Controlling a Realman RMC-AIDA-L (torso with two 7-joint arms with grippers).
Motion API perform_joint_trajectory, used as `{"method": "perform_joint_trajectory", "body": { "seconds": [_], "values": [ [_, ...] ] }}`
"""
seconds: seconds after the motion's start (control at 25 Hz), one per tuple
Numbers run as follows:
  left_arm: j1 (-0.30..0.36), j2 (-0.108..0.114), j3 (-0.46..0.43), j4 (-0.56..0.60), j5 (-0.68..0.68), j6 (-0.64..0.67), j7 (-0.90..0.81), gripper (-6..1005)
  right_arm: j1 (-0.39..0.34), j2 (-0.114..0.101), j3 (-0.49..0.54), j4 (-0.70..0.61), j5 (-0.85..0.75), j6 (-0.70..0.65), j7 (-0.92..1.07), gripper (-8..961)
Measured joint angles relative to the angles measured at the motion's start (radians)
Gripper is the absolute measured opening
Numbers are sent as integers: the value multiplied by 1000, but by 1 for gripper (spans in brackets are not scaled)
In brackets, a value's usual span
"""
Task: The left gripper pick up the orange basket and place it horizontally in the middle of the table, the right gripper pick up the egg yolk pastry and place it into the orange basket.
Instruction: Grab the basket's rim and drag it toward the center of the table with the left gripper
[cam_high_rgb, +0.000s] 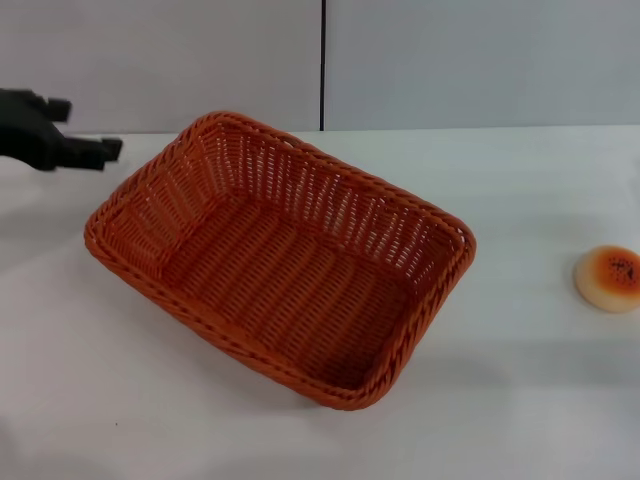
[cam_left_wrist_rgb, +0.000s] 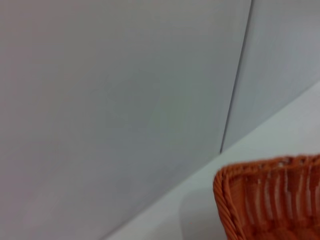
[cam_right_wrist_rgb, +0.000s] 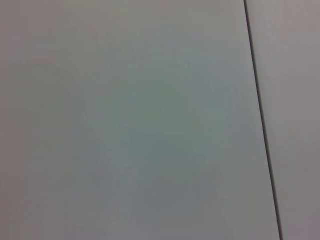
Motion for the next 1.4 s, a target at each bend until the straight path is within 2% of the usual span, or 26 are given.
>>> {"method": "perform_joint_trajectory", "body": {
  "seconds": [0.24, 0.48, 0.64, 0.92, 1.4],
  "values": [
    [-9, -3, 68, -38, 35, -34, -81, 832, 21, 0, 0, 3, 0, 21, 0, 614],
    [-14, -4, 83, -69, 46, -47, -90, 833, 32, 1, 0, 5, 0, 39, 0, 613],
    [-4, -5, 180, -148, 54, -141, -100, 833, 33, 2, 0, 5, 0, 54, 0, 613],
    [-3, -7, 258, -213, 39, -246, -98, 832, 32, 3, 0, 6, -5, 56, 0, 613],
    [-44, -9, 295, -278, 22, -288, -105, 833, 30, 3, 0, 7, -3, 68, 0, 613]
  ]
}}
